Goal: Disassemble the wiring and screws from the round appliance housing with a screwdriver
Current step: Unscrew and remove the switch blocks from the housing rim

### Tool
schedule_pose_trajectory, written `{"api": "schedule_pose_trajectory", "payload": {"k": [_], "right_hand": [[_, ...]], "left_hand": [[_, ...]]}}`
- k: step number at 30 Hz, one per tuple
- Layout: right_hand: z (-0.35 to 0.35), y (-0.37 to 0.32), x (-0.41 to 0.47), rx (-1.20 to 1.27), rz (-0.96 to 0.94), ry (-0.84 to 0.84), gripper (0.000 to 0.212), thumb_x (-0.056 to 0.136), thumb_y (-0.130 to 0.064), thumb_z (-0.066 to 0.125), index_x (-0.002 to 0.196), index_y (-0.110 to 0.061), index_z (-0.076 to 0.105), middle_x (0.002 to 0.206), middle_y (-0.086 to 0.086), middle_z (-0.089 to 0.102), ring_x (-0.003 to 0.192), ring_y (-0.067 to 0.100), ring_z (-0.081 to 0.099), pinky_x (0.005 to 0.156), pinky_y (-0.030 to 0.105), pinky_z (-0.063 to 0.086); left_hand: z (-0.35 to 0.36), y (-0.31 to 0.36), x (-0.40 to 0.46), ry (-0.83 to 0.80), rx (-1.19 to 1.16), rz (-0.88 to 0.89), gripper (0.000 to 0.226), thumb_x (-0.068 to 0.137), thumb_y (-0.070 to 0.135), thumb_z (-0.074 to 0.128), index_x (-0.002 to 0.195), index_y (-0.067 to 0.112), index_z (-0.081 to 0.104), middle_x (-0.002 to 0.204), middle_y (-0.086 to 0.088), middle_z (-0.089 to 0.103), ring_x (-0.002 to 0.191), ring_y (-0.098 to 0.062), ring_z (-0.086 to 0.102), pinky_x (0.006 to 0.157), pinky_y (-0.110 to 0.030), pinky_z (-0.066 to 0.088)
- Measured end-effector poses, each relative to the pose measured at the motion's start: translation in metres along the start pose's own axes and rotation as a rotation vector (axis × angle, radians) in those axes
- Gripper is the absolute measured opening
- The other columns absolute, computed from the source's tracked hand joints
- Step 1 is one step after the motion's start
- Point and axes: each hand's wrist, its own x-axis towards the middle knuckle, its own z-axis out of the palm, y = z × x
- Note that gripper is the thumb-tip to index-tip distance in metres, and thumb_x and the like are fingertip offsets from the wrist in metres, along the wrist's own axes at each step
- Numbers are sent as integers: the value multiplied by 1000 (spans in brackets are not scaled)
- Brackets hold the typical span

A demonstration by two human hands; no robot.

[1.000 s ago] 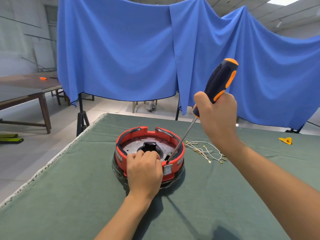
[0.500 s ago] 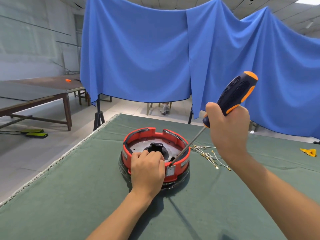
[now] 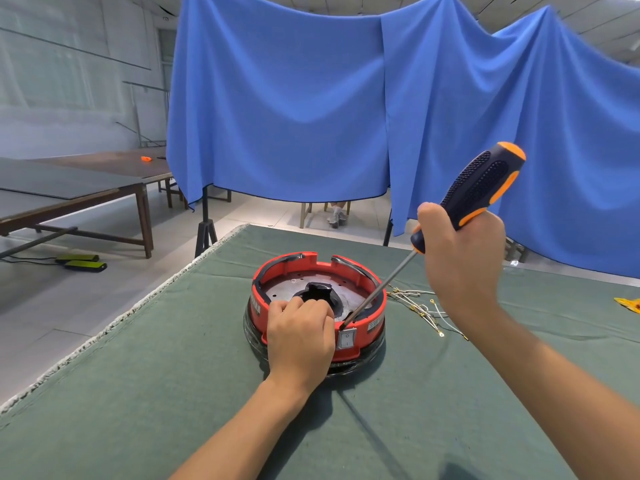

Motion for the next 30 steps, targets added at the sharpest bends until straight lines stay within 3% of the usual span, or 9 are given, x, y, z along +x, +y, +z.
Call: {"api": "schedule_pose_trajectory", "payload": {"k": [5, 11, 16, 19, 22, 27, 30], "right_hand": [[7, -3, 6, -58, -47, -42, 29, 67, -28, 50, 51, -5, 43, 50, 12, 55, 54, 35, 52, 51, 42, 47], [28, 2, 29, -173, -46, -90, 36, 67, -36, 45, 58, -3, 39, 68, 24, 64, 68, 38, 62, 56, 39, 49], [48, 11, 47, -254, 11, -175, 35, 67, -44, 45, 53, -15, 33, 62, 15, 62, 65, 33, 61, 54, 33, 43], [63, 18, 56, -324, 6, -217, 35, 71, -43, 48, 55, -16, 32, 53, 2, 47, 49, 23, 41, 48, 27, 32], [79, 21, 60, -395, -3, -237, 40, 77, -37, 54, 55, -18, 28, 49, -4, 33, 45, 17, 30, 46, 27, 24], [91, 11, 58, -441, -40, -297, 42, 80, -37, 55, 55, -16, 28, 51, -2, 33, 46, 18, 31, 47, 27, 22], [77, 4, 53, -416, -31, -254, 41, 78, -38, 55, 54, -16, 30, 50, -1, 37, 46, 18, 33, 47, 27, 26]], "left_hand": [[-1, -1, -1, -11, -23, -4, 35, 84, 23, 35, 61, 17, 60, 58, 5, 59, 56, -15, 52, 62, -37, 44], [-1, -3, 1, -9, -6, 24, 33, 82, 22, 36, 61, 18, 61, 59, 7, 59, 58, -14, 53, 68, -32, 38], [1, -6, 1, 6, -2, 46, 30, 82, 21, 39, 62, 19, 61, 59, 9, 58, 58, -12, 52, 70, -33, 33], [0, -6, 1, 9, -3, 53, 29, 81, 20, 39, 62, 19, 60, 58, 9, 58, 57, -13, 51, 68, -32, 33], [-2, -6, 1, 8, 4, 63, 29, 81, 20, 39, 62, 19, 61, 58, 9, 58, 57, -13, 51, 68, -31, 32], [-4, -6, 1, 12, -33, 61, 30, 81, 20, 40, 63, 18, 63, 58, 8, 58, 56, -14, 52, 68, -30, 34], [-5, -5, 0, -24, -34, 47, 31, 82, 21, 38, 60, 18, 59, 56, 9, 56, 55, -14, 51, 63, -35, 44]]}}
